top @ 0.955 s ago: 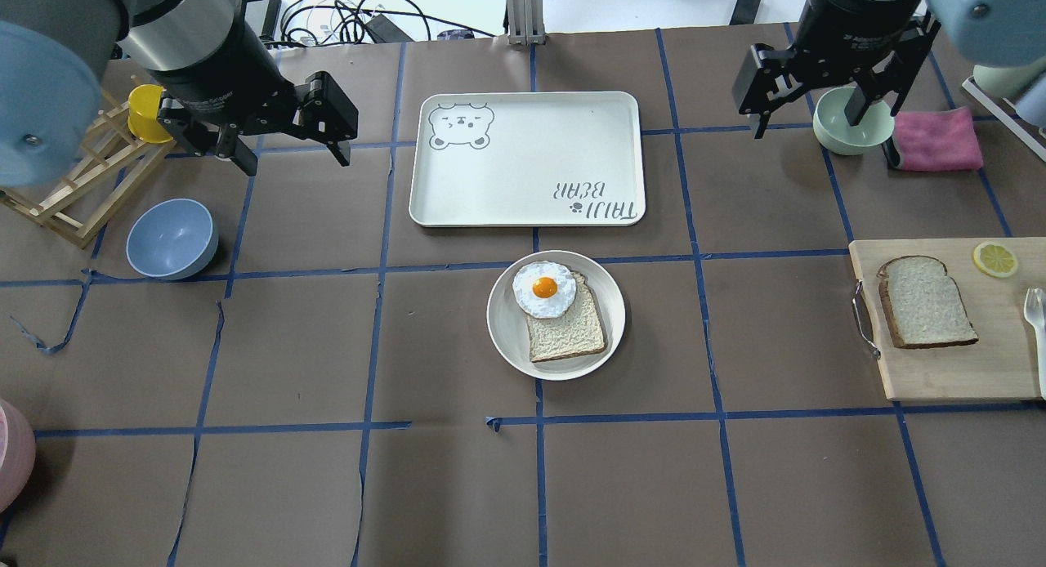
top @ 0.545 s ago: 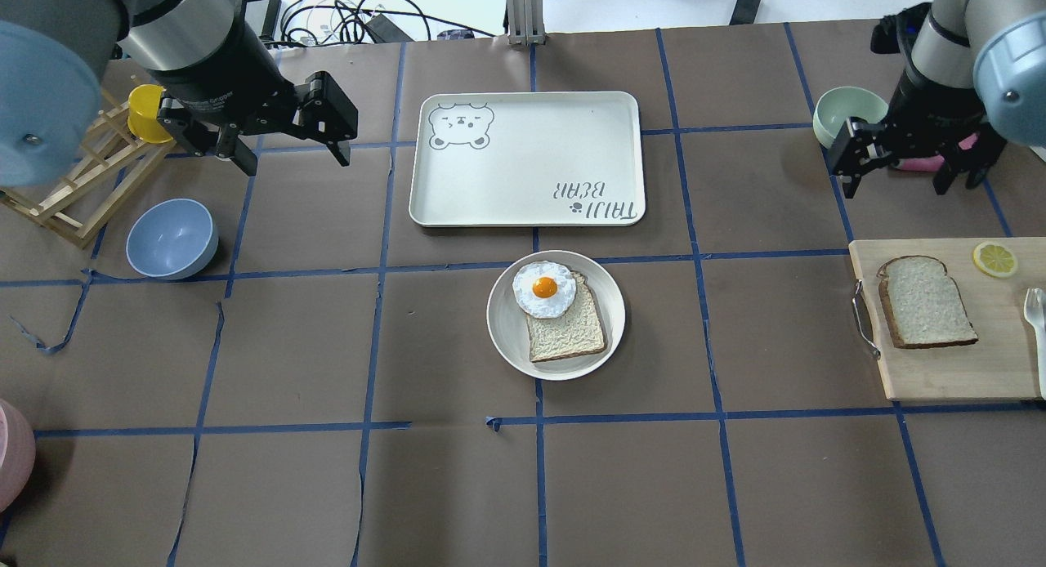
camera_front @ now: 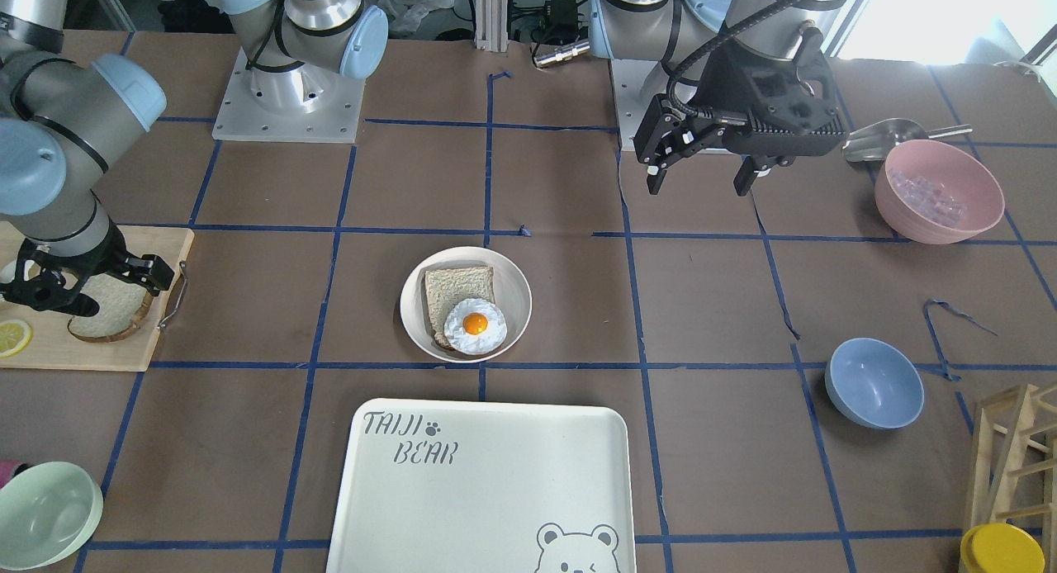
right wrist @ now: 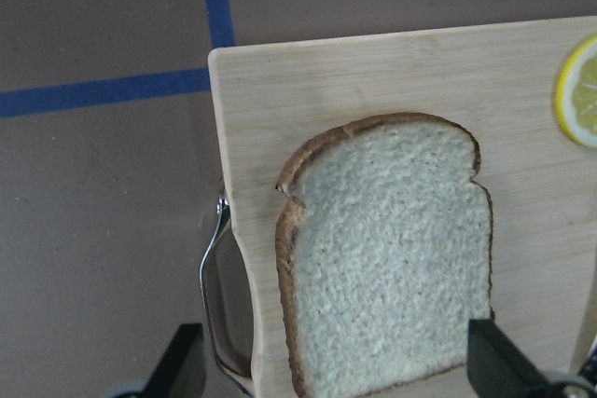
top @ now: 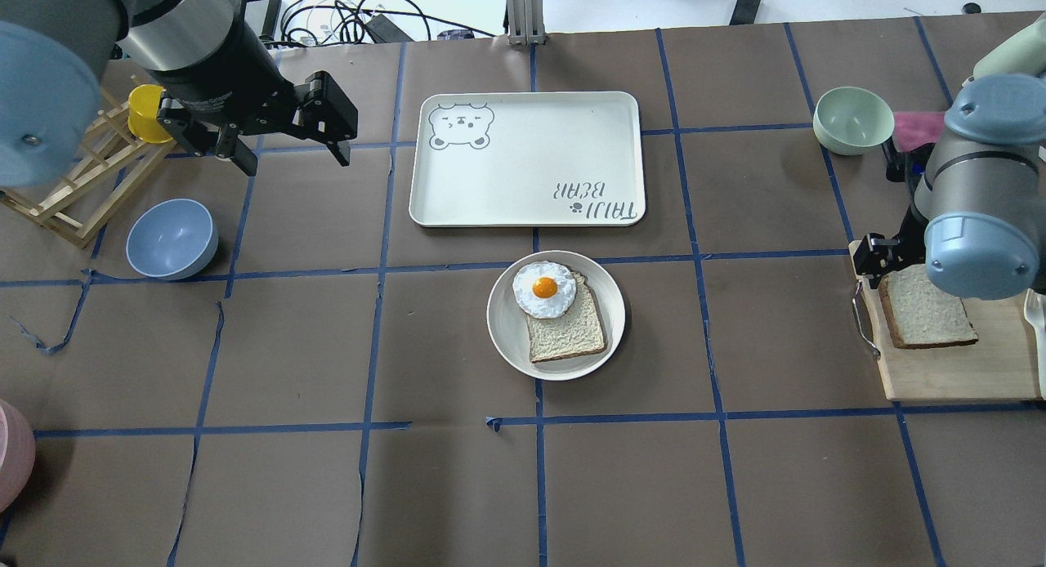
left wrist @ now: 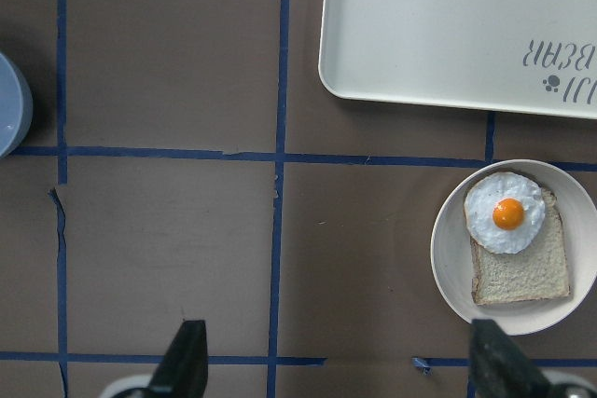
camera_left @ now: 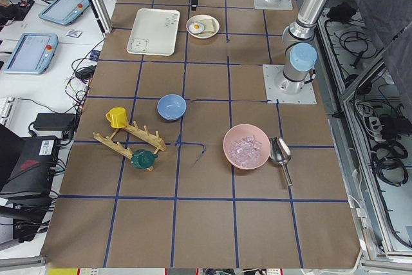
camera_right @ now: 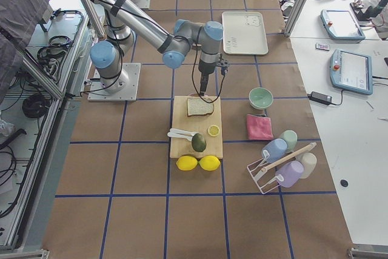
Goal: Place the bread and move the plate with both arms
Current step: 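Move the right gripper down to the bread slice on the wooden board, then grasp the bread slice edge with the right gripper and lift it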
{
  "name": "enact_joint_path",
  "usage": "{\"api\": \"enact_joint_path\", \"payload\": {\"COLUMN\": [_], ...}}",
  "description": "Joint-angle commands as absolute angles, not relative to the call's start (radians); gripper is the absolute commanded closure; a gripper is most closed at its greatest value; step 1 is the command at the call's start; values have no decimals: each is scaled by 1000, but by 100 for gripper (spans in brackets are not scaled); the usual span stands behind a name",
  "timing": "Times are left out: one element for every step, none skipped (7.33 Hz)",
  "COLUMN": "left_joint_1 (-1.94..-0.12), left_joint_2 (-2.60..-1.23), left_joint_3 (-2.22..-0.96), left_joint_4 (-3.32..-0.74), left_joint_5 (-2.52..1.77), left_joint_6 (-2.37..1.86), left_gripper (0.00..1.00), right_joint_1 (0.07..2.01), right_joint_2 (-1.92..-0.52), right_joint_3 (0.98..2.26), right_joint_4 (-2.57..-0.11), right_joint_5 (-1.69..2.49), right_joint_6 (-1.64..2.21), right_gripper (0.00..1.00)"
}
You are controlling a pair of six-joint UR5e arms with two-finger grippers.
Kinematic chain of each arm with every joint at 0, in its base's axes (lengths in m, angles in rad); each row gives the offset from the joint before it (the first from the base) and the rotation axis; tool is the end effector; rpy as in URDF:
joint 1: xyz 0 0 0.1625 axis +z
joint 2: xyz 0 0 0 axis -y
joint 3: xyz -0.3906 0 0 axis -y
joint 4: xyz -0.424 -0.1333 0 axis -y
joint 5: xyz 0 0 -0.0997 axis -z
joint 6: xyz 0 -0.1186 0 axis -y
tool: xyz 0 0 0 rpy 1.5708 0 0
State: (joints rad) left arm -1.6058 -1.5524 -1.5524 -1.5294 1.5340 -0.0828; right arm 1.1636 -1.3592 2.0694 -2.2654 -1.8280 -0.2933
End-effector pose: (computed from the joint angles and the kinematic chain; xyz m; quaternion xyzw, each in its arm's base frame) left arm -0.1560 -0.5200 0.4583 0.0232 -0.9988 0.0379 0.0207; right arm -0.1039 -0.5013 0.1517 -0.0554 -0.9902 -0.0513 0.1178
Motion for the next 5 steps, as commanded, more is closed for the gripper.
{"api": "enact_joint_path", "payload": {"left_joint_1": [-1606, -1606, -1606, -1605, -1606], "left_joint_2": [-1552, -1552, -1552, -1552, -1551], "left_joint_3": [-1552, -1552, -1552, -1552, -1552], "left_joint_4": [-1529, -1529, -1529, -1529, -1529], "left_joint_5": [1534, 1532, 1532, 1532, 1534], "left_joint_6": [-83, -83, -83, -83, -83], "left_gripper": [0, 0, 0, 0, 0], "right_joint_1": [1152, 1152, 1152, 1144, 1129], "right_joint_2": [-1313, -1305, -1302, -1302, -1301], "right_joint_3": [2085, 2083, 2085, 2085, 2085], "right_joint_4": [-2313, -2316, -2316, -2316, -2313], "right_joint_5": [-1821, -1833, -1836, -1835, -1827], "right_joint_6": [-345, -353, -356, -356, -359], "right_gripper": [0, 1, 7, 13, 15]}}
